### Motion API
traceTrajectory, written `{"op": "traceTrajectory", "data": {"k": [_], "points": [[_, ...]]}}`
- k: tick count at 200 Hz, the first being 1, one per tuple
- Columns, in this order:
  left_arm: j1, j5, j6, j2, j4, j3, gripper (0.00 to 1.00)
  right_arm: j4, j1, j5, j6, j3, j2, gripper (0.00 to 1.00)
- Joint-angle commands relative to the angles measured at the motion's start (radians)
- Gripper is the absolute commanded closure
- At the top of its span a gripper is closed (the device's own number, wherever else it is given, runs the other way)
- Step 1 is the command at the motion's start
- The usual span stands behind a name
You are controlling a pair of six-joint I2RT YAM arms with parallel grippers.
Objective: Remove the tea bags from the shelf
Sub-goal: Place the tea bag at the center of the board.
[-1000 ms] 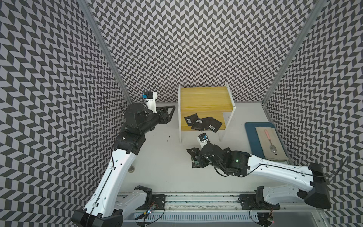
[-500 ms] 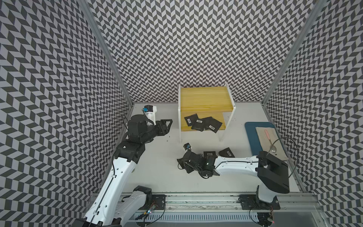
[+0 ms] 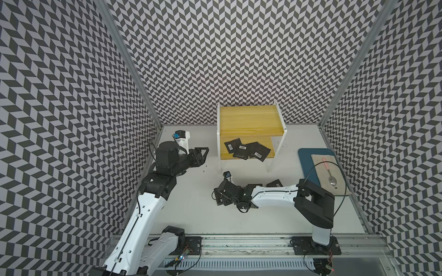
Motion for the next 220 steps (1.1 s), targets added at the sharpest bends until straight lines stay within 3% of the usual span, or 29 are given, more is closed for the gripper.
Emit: {"op": "traceTrajectory", "data": {"k": [1, 71, 161, 220], "points": [[0.008, 0.001, 0.007, 0.001, 0.002, -0.010, 0.42, 0.015, 0.001, 0.013, 0.012, 0.022, 0.022, 0.79], [0.018, 0.011, 0.010, 0.006, 0.011, -0.017, 0.42, -0.008, 0.002, 0.054, 0.012, -0.016, -0.069, 0.72], [0.021, 0.045, 0.020, -0.002, 0.024, -0.020, 0.42, -0.033, 0.005, 0.082, -0.075, -0.075, -0.314, 0.66], [0.020, 0.075, 0.029, -0.029, 0.021, -0.054, 0.42, 0.029, 0.007, -0.086, -0.207, -0.152, -0.464, 0.63]]}}
